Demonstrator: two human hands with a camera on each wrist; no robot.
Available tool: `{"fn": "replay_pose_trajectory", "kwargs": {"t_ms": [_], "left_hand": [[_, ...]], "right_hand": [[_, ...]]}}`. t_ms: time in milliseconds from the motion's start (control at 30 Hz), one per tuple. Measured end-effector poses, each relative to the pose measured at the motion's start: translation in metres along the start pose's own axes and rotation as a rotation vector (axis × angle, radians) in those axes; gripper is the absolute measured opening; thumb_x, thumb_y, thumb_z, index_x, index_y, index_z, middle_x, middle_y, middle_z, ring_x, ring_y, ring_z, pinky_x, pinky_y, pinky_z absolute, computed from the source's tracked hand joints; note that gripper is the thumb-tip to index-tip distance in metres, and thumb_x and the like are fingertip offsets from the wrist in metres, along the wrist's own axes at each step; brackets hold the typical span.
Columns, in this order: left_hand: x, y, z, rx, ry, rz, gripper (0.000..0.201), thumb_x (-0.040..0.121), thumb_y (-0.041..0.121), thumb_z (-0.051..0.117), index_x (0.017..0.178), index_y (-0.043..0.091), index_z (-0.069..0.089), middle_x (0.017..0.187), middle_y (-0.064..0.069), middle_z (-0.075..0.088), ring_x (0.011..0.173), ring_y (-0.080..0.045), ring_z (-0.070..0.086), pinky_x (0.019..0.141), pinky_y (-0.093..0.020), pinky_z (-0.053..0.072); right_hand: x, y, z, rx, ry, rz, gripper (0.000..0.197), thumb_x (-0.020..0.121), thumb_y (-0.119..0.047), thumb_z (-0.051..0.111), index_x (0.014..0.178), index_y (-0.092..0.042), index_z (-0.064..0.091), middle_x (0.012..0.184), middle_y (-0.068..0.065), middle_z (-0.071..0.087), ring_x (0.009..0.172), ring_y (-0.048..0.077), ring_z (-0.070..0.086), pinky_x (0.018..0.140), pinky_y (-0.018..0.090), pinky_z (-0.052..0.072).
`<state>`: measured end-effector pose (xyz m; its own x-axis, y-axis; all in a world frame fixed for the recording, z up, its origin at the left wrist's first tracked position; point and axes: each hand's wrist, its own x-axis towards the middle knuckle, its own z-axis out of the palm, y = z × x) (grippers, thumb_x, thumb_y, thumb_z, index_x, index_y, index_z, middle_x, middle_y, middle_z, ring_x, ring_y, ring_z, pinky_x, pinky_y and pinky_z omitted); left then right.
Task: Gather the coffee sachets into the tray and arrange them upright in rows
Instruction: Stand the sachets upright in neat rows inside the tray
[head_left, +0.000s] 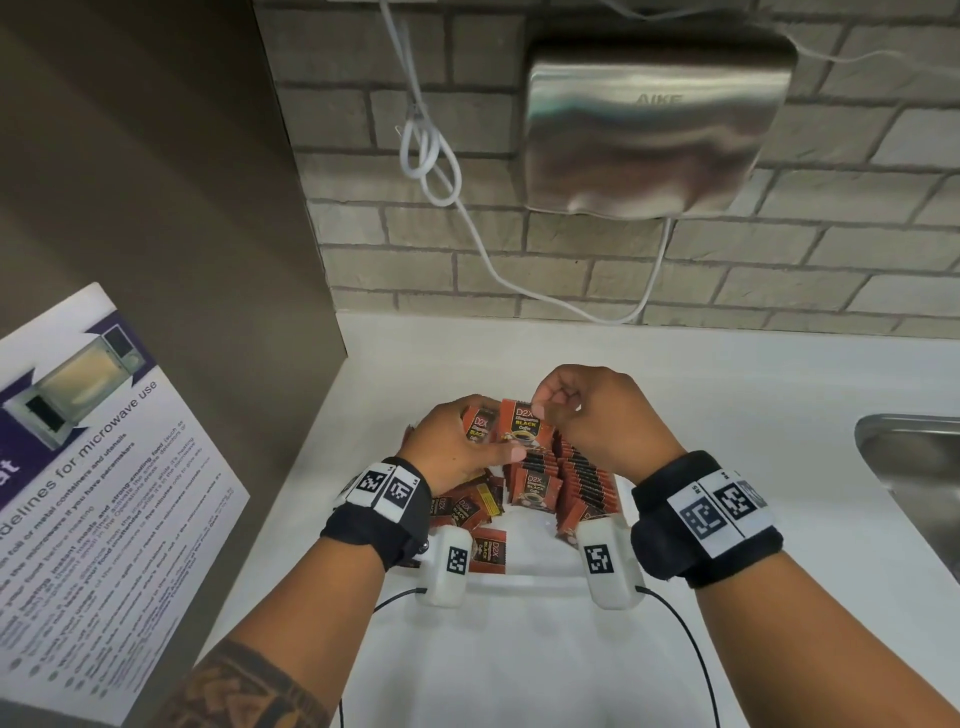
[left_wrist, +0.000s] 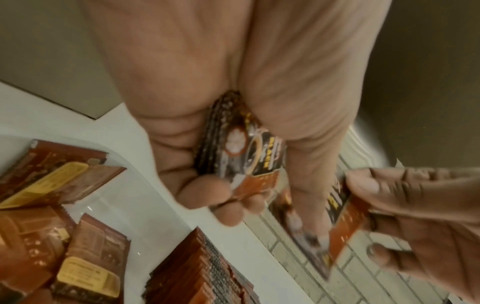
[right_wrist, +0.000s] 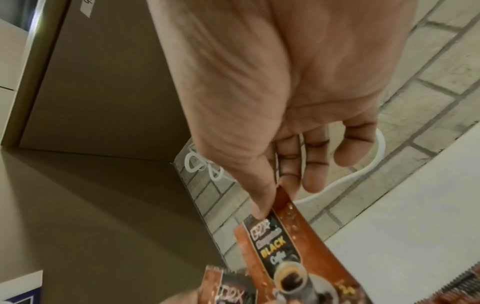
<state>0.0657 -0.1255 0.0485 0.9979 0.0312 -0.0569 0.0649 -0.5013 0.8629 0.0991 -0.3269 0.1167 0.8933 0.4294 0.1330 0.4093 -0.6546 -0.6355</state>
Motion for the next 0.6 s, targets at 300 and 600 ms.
{"fn": "replay_pose_trajectory", "kwargs": {"t_ms": [300, 600], "left_hand": [[-0.014, 0.0, 0.0, 0.367, -0.431, -0.225, 0.021, 0.091, 0.031, 0.067, 0.109, 0.022, 0.068, 0.088, 0.003, 0.069, 0.062, -0.009, 0.061, 0.081, -0.037, 0.057], [-0.002, 0.006, 0.045, 0.662, -0.674, -0.207, 0.045, 0.093, 0.041, 0.062, 0.134, 0.022, 0.063, 0.131, -0.004, 0.065, 0.117, -0.024, 0.061, 0.102, -0.039, 0.05]], "right_hand": [[-0.003, 0.042, 0.037, -0.074, -0.089, 0.221, 0.014, 0.07, -0.042, 0.057, 0.069, -0.044, 0.071, 0.085, -0.014, 0.071, 0.095, 0.021, 0.063, 0.084, 0.043, 0.054], [-0.006, 0.063, 0.068, -0.181, -0.144, 0.297, 0.015, 0.069, -0.041, 0.061, 0.071, -0.053, 0.068, 0.09, -0.016, 0.068, 0.099, 0.017, 0.058, 0.092, 0.042, 0.046]]}}
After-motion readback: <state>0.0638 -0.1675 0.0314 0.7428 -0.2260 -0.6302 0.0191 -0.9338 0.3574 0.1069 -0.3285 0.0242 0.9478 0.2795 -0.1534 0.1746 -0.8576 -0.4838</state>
